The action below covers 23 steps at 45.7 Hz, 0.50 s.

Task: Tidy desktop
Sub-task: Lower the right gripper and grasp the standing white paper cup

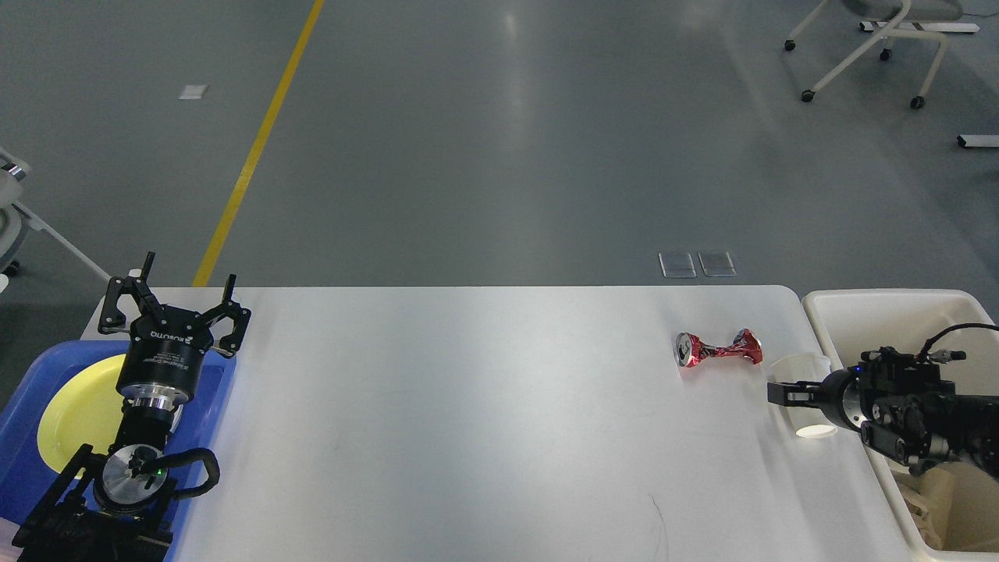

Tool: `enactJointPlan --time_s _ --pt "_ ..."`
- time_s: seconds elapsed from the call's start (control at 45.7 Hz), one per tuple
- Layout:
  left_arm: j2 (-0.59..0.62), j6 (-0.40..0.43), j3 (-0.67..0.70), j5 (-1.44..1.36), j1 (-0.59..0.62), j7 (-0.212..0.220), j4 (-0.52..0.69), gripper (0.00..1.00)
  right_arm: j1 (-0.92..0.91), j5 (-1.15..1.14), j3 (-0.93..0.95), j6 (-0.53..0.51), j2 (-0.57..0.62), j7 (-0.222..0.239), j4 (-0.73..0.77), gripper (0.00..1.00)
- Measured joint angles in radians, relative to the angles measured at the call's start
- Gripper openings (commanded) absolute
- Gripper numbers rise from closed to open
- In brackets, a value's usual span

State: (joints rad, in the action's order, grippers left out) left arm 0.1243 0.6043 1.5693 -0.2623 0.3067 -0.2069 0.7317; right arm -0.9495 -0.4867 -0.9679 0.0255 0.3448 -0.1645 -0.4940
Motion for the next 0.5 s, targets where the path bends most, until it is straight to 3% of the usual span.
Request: enactJointPlan --time_s 0.262,0.437,0.481,0.503 --pt "0.000 0.000 0.000 0.000 0.000 0.000 0.000 0.96 0.006 0.000 0.023 0.004 -0.005 0.002 0.004 0.63" --pt "0.000 0.000 0.000 0.000 0.000 0.000 0.000 0.96 0.019 0.001 0.025 0.004 -0.005 0.002 0.016 0.20" --pt "0.000 0.000 0.000 0.000 0.000 0.000 0.000 0.96 0.023 0.000 0.025 0.002 -0.005 0.002 0.017 0.00" --pt "0.000 0.000 0.000 0.000 0.000 0.000 0.000 0.96 0.028 0.000 0.024 -0.001 -0.004 0.002 0.017 0.00"
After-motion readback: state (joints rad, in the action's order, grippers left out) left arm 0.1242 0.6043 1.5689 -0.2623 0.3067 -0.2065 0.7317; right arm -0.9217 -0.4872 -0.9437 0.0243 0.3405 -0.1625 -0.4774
